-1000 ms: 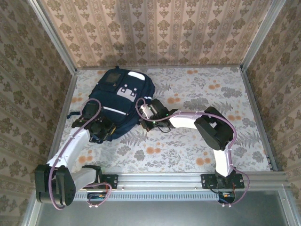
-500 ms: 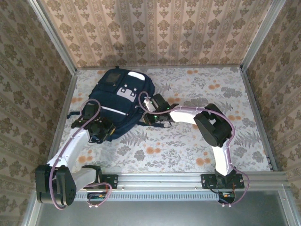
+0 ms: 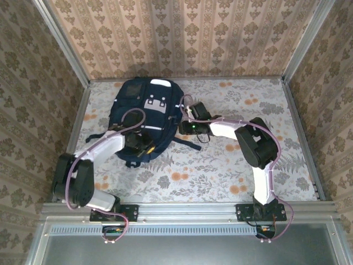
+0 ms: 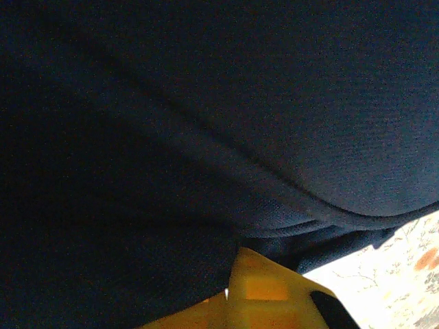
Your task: Pack the student bag
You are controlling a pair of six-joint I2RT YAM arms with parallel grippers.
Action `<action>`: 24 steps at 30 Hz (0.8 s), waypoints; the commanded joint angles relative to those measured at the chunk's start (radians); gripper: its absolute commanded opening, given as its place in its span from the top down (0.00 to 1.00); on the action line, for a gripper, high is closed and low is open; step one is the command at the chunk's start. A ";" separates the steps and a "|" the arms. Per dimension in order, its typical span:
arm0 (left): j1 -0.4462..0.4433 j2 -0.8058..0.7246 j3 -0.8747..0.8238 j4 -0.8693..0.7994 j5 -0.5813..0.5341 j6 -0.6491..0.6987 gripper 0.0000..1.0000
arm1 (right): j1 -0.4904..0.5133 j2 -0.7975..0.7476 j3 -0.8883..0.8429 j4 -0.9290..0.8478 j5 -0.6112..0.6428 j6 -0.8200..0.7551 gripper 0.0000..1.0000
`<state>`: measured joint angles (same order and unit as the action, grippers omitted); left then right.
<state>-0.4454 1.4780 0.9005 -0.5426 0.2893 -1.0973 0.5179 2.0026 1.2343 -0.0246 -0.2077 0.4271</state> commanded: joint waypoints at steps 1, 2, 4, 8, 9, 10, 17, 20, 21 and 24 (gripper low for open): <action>-0.084 0.075 0.096 0.067 0.010 -0.010 1.00 | 0.002 -0.161 -0.103 -0.024 0.188 0.029 0.49; -0.110 0.104 0.124 0.064 0.005 -0.007 1.00 | 0.002 -0.215 -0.137 -0.040 0.252 0.039 0.44; -0.152 0.161 0.177 0.059 -0.002 -0.001 1.00 | -0.001 -0.317 -0.201 -0.062 0.364 0.050 0.42; -0.212 0.310 0.303 0.046 0.018 0.014 1.00 | -0.025 -0.512 -0.322 -0.061 0.526 0.084 0.44; -0.225 0.346 0.339 0.041 0.029 0.018 1.00 | -0.035 -0.559 -0.353 -0.052 0.547 0.095 0.46; -0.237 0.378 0.371 0.036 0.040 0.020 1.00 | -0.045 -0.593 -0.375 -0.043 0.560 0.102 0.47; -0.339 0.530 0.619 -0.067 0.071 0.045 1.00 | -0.127 -0.801 -0.485 -0.025 0.619 0.149 0.51; -0.365 0.553 0.653 -0.079 0.108 0.028 1.00 | -0.155 -0.841 -0.493 -0.034 0.621 0.151 0.51; -0.373 0.551 0.656 -0.084 0.119 0.022 1.00 | -0.165 -0.851 -0.495 -0.037 0.619 0.156 0.51; -0.394 0.527 0.635 -0.090 0.157 0.008 1.00 | -0.182 -0.874 -0.501 -0.034 0.615 0.164 0.51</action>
<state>-0.7975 2.0243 1.5219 -0.6014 0.3180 -1.1095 0.3489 1.1618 0.7460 -0.0570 0.3698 0.5659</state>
